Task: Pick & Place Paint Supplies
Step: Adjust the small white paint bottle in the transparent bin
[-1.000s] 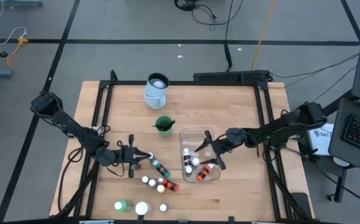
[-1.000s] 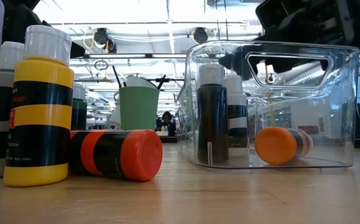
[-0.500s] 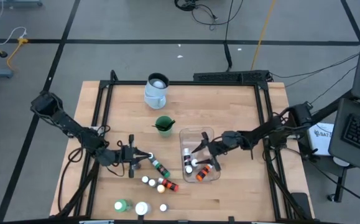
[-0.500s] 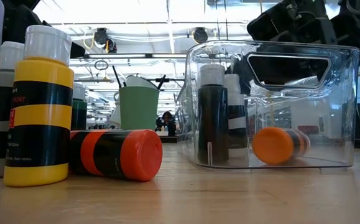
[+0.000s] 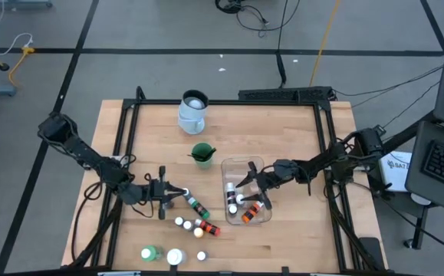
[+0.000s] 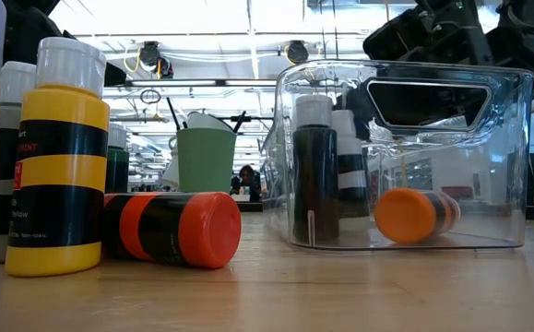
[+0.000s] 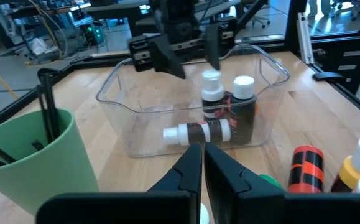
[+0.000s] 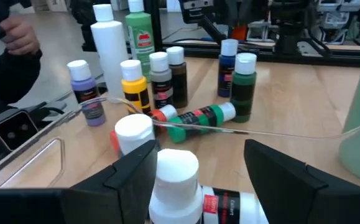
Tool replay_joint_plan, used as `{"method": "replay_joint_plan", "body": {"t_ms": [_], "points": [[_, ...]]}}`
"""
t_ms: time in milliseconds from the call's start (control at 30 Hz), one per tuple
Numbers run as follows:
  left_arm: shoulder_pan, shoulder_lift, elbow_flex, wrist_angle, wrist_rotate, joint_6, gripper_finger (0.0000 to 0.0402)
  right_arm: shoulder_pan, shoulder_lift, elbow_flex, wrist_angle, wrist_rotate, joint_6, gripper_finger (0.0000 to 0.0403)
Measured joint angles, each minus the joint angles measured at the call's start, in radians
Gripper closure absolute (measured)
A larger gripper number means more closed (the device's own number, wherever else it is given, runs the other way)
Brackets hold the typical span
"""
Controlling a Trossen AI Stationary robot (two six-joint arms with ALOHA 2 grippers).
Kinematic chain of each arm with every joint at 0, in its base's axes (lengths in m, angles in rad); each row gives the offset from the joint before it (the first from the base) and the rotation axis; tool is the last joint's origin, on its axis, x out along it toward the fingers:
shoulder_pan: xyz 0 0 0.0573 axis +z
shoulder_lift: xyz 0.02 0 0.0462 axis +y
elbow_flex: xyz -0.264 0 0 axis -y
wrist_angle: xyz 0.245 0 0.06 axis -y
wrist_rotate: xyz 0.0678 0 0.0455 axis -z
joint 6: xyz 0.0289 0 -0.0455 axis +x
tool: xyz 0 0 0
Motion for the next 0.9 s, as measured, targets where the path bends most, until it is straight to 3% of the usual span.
{"method": "replay_joint_plan", "body": {"t_ms": [367, 567, 900], "points": [[0.000, 0.000, 0.000, -0.001, 0.025, 0.000, 0.0380, 0.001, -0.001, -0.001, 0.025, -0.005, 0.003, 0.0165], [0.000, 0.000, 0.001, -0.002, 0.025, -0.001, 0.0380, 0.006, -0.001, -0.001, 0.016, -0.109, 0.034, 0.0165], [0.000, 0.000, 0.001, -0.003, 0.026, -0.001, 0.0380, 0.037, 0.008, -0.001, -0.033, -0.019, -0.001, 0.0165]]}}
